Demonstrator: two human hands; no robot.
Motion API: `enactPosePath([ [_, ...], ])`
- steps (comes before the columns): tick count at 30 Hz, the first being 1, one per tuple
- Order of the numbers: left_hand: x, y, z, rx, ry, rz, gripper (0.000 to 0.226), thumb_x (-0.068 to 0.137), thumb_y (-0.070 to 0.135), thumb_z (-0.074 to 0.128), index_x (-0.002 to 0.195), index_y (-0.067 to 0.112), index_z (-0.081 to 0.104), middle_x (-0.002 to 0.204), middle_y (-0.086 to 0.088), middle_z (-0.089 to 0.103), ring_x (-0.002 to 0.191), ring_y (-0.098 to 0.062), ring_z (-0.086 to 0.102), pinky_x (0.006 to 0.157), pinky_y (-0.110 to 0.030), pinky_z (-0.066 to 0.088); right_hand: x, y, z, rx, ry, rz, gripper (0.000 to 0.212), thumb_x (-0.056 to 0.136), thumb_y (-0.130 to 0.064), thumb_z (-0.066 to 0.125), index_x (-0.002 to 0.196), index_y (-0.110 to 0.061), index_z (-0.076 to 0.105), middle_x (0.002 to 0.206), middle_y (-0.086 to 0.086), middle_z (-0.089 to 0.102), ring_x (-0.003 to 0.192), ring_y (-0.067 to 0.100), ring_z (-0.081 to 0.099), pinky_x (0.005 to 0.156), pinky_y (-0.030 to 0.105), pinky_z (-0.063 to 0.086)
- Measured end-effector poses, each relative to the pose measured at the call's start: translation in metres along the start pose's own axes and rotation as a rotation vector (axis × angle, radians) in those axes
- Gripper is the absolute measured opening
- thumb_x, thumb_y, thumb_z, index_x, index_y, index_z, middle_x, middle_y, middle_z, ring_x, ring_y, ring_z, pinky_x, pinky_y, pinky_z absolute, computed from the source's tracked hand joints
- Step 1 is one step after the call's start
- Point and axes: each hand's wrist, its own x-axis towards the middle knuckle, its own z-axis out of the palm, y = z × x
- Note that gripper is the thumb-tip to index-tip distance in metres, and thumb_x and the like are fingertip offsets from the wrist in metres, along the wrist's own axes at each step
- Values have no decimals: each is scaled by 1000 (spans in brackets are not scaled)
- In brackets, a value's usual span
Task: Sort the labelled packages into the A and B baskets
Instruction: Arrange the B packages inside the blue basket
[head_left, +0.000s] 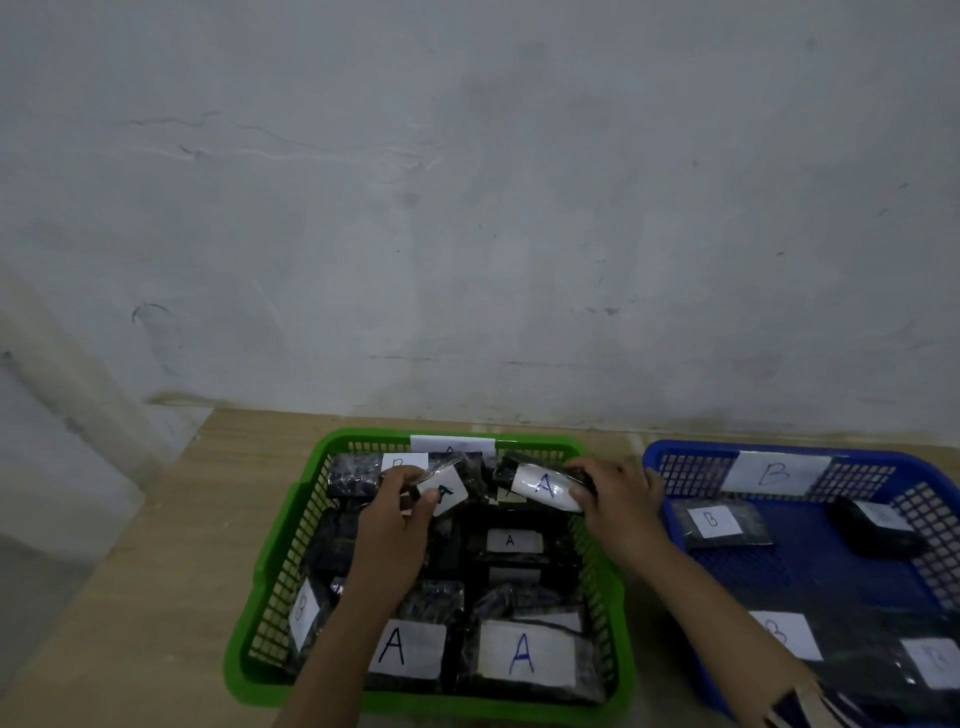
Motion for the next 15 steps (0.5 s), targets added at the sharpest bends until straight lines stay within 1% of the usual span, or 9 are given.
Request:
enactPosePath([
  [3, 5, -1, 6, 24, -10, 15, 20, 91, 12, 50, 109, 7, 52, 94, -5, 56, 83, -19, 55, 60, -18, 42, 7, -5, 5, 35, -60, -18, 22, 93, -25, 46, 114, -26, 52, 122, 2, 55, 123, 22, 33, 91, 33, 20],
  [5, 8, -2, 9, 34, -12, 27, 21, 91, 12, 50, 111, 6, 52, 94, -5, 57, 84, -20, 56, 61, -15, 42, 12, -6, 9, -43, -87, -54, 22, 94, -26, 43, 114, -24, 52, 122, 2, 55, 123, 22, 34, 95, 36, 21],
  [7, 11, -2, 12, 53, -10, 34, 22, 91, 12, 50, 111, 6, 52, 93, -6, 58, 81, -20, 55, 60, -15, 40, 16, -2, 13, -169, -98, -73, 27, 96, -29, 38, 120, -25, 50, 128, 0, 50, 126, 23, 30, 99, 39, 23],
  [9, 14, -1, 16, 81, -25, 55, 22, 91, 13, 49, 111, 5, 53, 89, -9, 59, 74, -18, 53, 56, -12, 39, 20, 1, 16, -218, -69, -50, 30, 96, -33, 36, 120, -26, 50, 129, -1, 48, 127, 23, 31, 102, 41, 23],
  [11, 18, 3, 22, 114, -51, 86, 21, 92, 14, 49, 109, 5, 54, 83, -4, 56, 67, -11, 50, 53, -11, 40, 23, 4, 19, -244, 5, -48, 28, 95, -34, 37, 116, -25, 54, 123, -1, 53, 120, 23, 38, 102, 43, 23],
  [13, 22, 7, 28, 131, -92, 94, 21, 93, 16, 47, 111, 6, 53, 89, -2, 57, 73, -10, 51, 57, -11, 37, 26, 5, 21, -272, 80, -68, 27, 94, -32, 39, 114, -25, 56, 117, 1, 58, 114, 25, 45, 100, 45, 25],
  [15, 26, 10, 35, 167, -179, 83, 23, 93, 17, 46, 114, 9, 51, 103, -6, 59, 85, -11, 49, 70, -16, 35, 29, 5, 21, -265, 90, -75, 28, 94, -32, 38, 115, -25, 55, 117, 0, 58, 113, 25, 47, 100, 45, 26],
])
